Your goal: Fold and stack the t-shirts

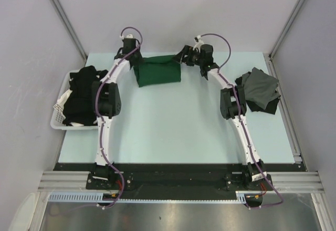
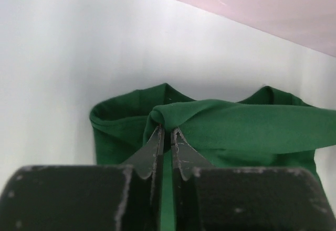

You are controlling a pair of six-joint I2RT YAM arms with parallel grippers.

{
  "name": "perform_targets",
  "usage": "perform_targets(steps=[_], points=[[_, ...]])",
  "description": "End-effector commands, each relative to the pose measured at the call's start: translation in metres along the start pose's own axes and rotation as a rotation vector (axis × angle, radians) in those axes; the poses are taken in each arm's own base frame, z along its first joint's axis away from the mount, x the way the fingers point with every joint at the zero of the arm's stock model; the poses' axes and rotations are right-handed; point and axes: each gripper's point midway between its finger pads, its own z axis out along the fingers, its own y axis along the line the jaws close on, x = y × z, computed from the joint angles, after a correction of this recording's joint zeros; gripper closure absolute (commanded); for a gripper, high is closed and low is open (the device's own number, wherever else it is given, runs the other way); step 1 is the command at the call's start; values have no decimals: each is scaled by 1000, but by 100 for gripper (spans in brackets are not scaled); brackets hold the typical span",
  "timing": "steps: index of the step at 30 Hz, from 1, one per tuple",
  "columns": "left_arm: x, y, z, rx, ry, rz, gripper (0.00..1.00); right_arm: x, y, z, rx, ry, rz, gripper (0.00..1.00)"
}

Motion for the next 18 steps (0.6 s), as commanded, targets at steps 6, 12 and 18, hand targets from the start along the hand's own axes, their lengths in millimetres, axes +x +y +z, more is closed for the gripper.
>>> perform_targets(steps=[6, 12, 18], points=[[-38, 40, -22, -110, -73, -30, 59, -63, 0, -22, 22, -142, -76, 0], [-47, 39, -38, -117, -83, 7, 40, -62, 17, -38, 15, -98, -48, 0], [-48, 25, -59, -67, -64, -9, 42, -45, 35, -59, 8, -21, 15, 0]])
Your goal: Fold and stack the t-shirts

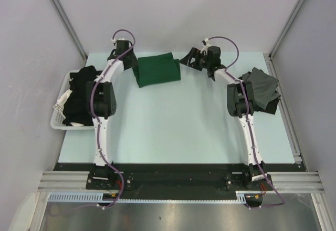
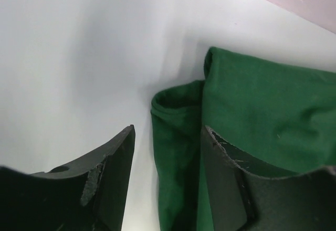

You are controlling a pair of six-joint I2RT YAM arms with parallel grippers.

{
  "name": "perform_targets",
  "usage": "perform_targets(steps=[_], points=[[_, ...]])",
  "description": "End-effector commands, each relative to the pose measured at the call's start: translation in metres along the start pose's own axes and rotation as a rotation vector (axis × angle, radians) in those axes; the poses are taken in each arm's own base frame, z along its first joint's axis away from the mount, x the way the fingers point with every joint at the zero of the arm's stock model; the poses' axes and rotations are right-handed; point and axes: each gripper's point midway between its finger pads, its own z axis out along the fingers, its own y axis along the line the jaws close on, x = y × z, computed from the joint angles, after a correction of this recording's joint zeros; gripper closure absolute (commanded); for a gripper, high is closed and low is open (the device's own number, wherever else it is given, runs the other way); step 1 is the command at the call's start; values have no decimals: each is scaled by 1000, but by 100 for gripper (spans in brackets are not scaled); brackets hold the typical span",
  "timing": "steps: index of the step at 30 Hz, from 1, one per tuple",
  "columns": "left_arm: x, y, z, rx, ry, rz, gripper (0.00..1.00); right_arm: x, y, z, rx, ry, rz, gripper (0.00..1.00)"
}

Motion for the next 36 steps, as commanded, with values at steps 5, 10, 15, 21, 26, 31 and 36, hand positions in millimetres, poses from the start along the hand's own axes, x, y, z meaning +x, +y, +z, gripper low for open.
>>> perform_targets(steps=[5, 10, 15, 21, 26, 31, 36], points=[[-37, -37, -75, 119, -83, 25, 43, -20, 72, -46, -86, 0, -16, 0], [-17, -65, -89, 191, -20, 57, 44, 0, 73, -53, -69, 56, 31, 0], [1, -90, -115, 259, 38, 87, 44, 19, 67, -50, -6, 103, 46, 0], [6, -85, -145, 269, 29, 134, 44, 29, 63, -42, 52, 135, 46, 0], [13, -75, -151, 247, 43, 171, 44, 45, 61, -37, 70, 159, 59, 0], [16, -73, -152, 246, 50, 180, 44, 54, 57, -34, 80, 176, 62, 0], [16, -76, -152, 260, 53, 177, 44, 56, 52, -32, 88, 179, 42, 0]])
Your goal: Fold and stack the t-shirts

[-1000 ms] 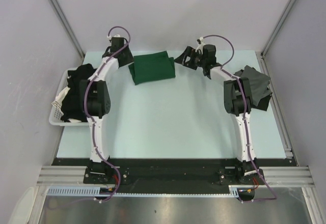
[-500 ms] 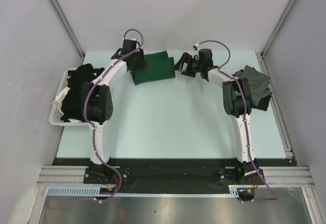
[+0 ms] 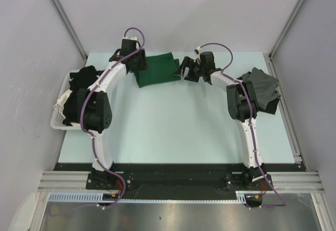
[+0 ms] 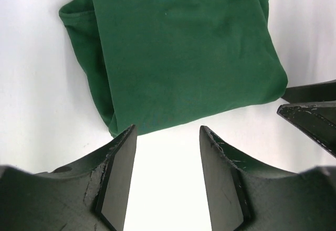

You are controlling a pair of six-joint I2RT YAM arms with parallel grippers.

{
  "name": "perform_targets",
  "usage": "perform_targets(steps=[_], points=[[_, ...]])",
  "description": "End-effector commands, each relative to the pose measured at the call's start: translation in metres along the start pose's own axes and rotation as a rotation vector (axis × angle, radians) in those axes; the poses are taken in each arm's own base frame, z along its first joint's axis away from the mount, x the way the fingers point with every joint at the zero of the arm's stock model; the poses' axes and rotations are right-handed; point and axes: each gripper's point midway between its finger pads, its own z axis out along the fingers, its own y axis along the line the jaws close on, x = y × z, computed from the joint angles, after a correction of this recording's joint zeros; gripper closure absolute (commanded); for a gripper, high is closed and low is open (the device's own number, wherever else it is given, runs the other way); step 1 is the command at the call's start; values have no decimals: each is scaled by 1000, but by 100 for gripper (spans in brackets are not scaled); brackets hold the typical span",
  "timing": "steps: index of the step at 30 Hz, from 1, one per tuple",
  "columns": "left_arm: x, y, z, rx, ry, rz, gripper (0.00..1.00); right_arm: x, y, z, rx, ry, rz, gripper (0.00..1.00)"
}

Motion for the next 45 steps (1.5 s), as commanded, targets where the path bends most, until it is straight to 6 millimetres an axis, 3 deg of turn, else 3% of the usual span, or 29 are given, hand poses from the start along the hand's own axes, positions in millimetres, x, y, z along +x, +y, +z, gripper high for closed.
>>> perform_targets(steps=[1, 6, 19, 25, 31, 35, 40, 45], points=[[-16, -8, -17, 33, -39, 19, 44, -16, 5, 2, -3, -38, -56, 0], [-18, -8, -20, 31, -38, 33, 44, -8, -7, 10, 3, -10, -10, 1], [-15, -3, -24, 10, -23, 54, 44, -12, -1, 30, -101, -33, 52, 3], [-16, -2, -25, 5, -23, 57, 44, -5, 2, 38, -144, -7, 93, 42], [-13, -2, -24, 4, -14, 56, 44, -1, 0, 42, -147, 7, 111, 66], [-12, -2, -25, 5, -12, 56, 44, 0, 2, 38, -145, 21, 113, 78], [-10, -5, -25, 18, -9, 45, 44, 4, 11, 23, -125, 69, 99, 85], [-12, -7, -30, 24, -18, 33, 44, 29, 10, -6, -35, 188, 102, 88]])
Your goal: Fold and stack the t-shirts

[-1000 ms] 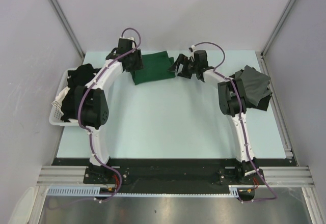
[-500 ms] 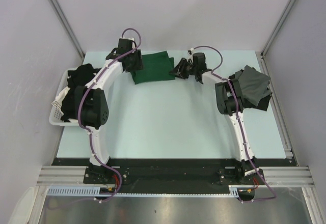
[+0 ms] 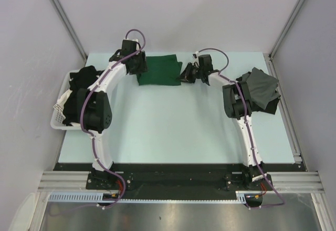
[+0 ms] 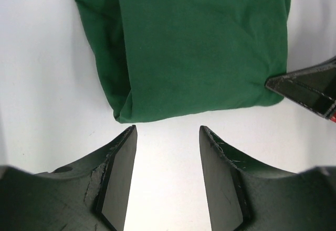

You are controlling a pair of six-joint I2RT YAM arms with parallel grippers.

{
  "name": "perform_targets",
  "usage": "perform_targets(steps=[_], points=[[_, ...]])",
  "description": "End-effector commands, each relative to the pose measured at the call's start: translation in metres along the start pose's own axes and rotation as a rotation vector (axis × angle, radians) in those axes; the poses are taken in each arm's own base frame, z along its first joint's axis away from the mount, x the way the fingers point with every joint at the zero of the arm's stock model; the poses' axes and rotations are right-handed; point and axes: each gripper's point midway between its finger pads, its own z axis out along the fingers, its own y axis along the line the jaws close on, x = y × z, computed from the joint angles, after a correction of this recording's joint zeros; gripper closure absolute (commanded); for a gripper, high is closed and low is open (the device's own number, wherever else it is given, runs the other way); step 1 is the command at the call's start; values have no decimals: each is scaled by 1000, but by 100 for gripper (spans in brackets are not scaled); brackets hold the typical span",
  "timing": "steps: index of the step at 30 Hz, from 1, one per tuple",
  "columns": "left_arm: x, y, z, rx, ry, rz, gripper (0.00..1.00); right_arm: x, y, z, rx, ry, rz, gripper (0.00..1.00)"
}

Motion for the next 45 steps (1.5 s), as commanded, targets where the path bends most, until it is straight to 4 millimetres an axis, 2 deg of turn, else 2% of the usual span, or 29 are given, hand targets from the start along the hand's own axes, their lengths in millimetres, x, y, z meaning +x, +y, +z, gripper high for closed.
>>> perform_targets(steps=[1, 3, 4, 5, 10, 11, 13, 17, 18, 20, 22, 23, 26, 33, 37, 40, 41, 42, 45], points=[[-26, -12, -30, 39, -78, 0, 44, 22, 26, -44, 59, 113, -25, 89], [-32, -13, -36, 43, -96, 0, 44, 36, 23, -57, 96, 139, -39, 89], [-33, -14, -38, 46, -100, 1, 44, 32, 36, -70, 96, 123, -60, 90], [-35, -15, -41, 49, -105, 1, 44, 51, 22, -77, 132, 156, -48, 90], [-40, -17, -60, 55, -127, 9, 44, 74, 21, -111, 197, 197, -85, 92], [-38, -16, -63, 54, -126, 12, 44, 78, 26, -121, 214, 210, -89, 92], [-41, -17, -75, 60, -145, 16, 44, 95, 23, -131, 245, 243, -103, 93], [-32, -14, -88, 57, -149, 27, 44, 127, 24, -157, 330, 296, -73, 93], [-32, -14, -92, 61, -156, 27, 44, 132, 29, -163, 336, 300, -76, 93], [-29, -14, -101, 67, -162, 29, 44, 159, 26, -172, 388, 356, -64, 93], [-27, -15, -106, 77, -167, 29, 44, 175, 25, -182, 427, 383, -57, 94], [-22, -15, -108, 83, -164, 28, 44, 186, 28, -184, 442, 405, -63, 94], [-7, -15, -105, 99, -131, 18, 44, 198, 21, -192, 496, 411, -71, 94], [25, -18, -82, 142, -24, -14, 44, 207, 8, -185, 534, 432, -18, 94], [21, -25, -79, 165, -5, -24, 44, 220, -1, -182, 559, 476, 12, 94], [12, -28, -80, 166, -26, -18, 44, 224, -3, -183, 579, 484, 14, 76], [10, -28, -81, 165, -31, -16, 44, 221, -1, -185, 584, 471, 12, 47], [10, -28, -79, 163, -31, -16, 44, 218, -1, -187, 594, 458, 3, 1], [9, -31, -75, 181, -28, -9, 44, 205, 3, -196, 618, 413, -12, 0]])
